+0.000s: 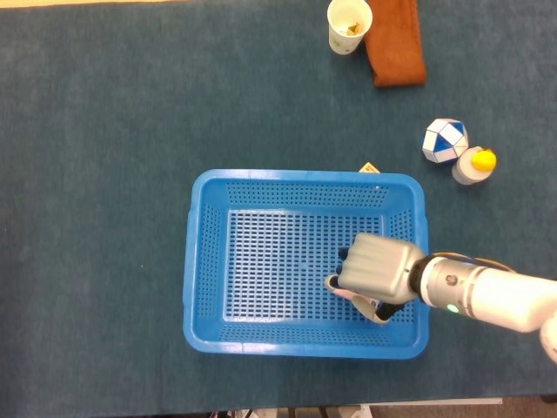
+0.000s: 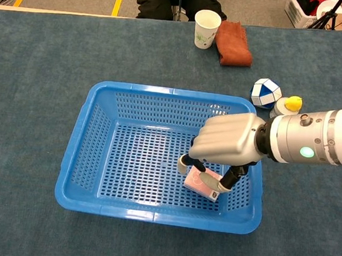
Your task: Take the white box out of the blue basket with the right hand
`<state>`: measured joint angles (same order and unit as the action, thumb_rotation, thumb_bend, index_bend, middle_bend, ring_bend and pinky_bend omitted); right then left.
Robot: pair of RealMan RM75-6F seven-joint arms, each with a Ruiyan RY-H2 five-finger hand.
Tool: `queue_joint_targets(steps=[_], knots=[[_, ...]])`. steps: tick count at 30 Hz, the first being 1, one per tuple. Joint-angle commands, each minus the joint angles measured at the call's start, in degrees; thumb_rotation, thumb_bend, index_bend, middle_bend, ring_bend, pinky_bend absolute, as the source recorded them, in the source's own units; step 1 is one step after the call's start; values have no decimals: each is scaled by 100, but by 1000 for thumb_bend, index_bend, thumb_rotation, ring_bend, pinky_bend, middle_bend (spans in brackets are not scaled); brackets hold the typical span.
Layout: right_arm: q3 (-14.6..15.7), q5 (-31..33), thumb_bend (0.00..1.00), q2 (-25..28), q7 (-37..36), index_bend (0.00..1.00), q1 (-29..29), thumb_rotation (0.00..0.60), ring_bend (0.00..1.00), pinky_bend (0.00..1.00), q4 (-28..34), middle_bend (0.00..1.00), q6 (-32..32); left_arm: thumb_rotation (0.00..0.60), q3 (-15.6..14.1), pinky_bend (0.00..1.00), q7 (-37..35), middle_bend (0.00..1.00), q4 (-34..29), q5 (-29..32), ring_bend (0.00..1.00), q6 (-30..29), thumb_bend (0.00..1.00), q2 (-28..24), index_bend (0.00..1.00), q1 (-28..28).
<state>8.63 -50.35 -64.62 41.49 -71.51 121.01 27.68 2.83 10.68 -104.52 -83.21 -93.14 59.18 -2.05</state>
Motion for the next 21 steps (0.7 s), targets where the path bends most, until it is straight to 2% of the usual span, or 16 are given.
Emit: queue_joint_targets(steps=[1,12,21], knots=[[192,196,663,-181,65,251,-238,280,252,406,-102,403,65,600,-1,227,23,344,-11,4,233,-14,248,12,309,-13],[594,542,666,-619,112,261,-791,280,260,406,-305,410,316,600,-2,227,84,344,-33,41,233,-75,248,48,309,-81],[776,767,666,-1023,290,261,-1121,279,262,406,-431,410,728,600,-2,227,85,344,-37,50,232,-149,248,46,309,-149]])
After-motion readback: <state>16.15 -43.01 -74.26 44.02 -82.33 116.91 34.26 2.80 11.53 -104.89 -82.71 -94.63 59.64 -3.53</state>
